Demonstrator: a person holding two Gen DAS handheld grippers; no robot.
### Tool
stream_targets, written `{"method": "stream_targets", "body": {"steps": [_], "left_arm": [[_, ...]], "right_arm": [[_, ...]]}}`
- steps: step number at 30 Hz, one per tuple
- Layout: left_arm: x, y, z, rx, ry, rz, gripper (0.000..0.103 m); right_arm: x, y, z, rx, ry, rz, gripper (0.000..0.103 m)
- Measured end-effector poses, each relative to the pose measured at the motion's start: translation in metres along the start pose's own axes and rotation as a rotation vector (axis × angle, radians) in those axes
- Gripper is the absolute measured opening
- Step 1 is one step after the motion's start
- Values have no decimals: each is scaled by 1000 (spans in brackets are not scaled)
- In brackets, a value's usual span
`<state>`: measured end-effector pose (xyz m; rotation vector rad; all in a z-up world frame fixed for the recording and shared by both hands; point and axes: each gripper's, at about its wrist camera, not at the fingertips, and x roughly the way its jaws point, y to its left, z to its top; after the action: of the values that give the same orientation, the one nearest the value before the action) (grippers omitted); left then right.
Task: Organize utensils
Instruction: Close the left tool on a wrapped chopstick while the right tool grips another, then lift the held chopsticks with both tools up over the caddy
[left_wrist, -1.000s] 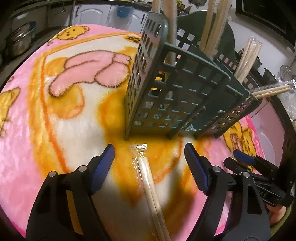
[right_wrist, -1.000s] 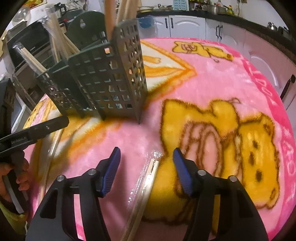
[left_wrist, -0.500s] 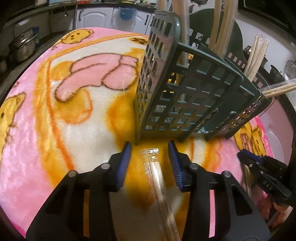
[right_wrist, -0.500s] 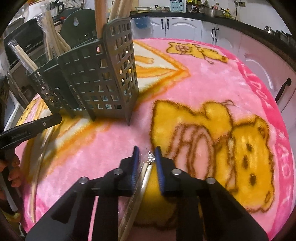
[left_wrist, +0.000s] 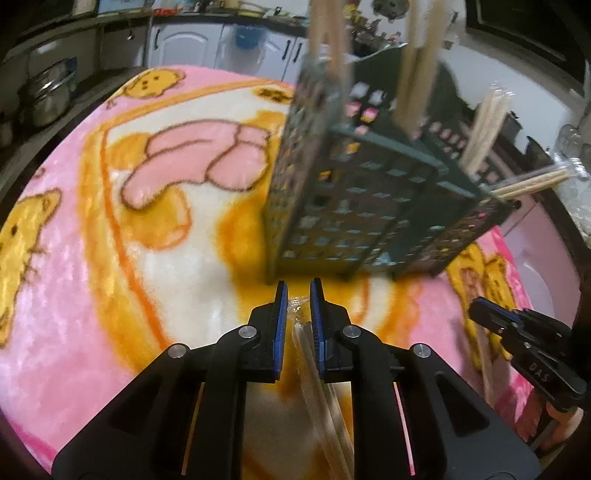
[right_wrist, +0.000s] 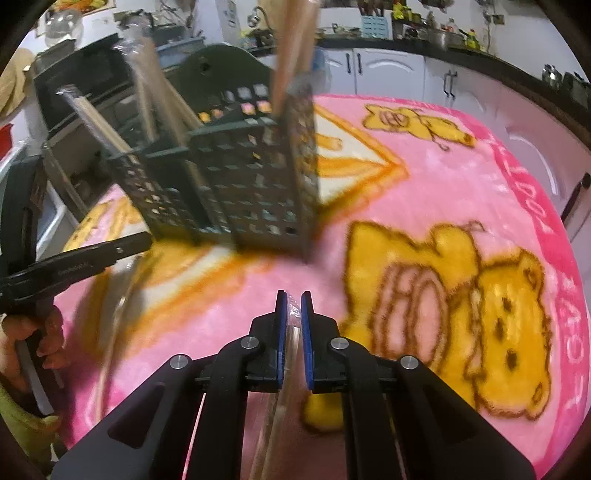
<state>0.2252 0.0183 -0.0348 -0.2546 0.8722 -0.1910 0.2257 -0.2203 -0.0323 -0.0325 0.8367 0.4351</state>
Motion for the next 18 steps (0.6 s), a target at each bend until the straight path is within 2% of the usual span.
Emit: {"method": "stream_targets", "body": {"steps": [11, 14, 18], "left_arm": [[-51, -24, 17, 42, -128, -66, 8], [-63, -28, 19, 46, -159, -80, 0], [-75, -33, 21, 54, -186, -93, 0]], "right_arm": [[-37, 28, 18, -60, -92, 56, 8], [-46, 33, 23, -71, -120, 68, 8], [-58, 41, 29, -85, -155, 83, 8]]}}
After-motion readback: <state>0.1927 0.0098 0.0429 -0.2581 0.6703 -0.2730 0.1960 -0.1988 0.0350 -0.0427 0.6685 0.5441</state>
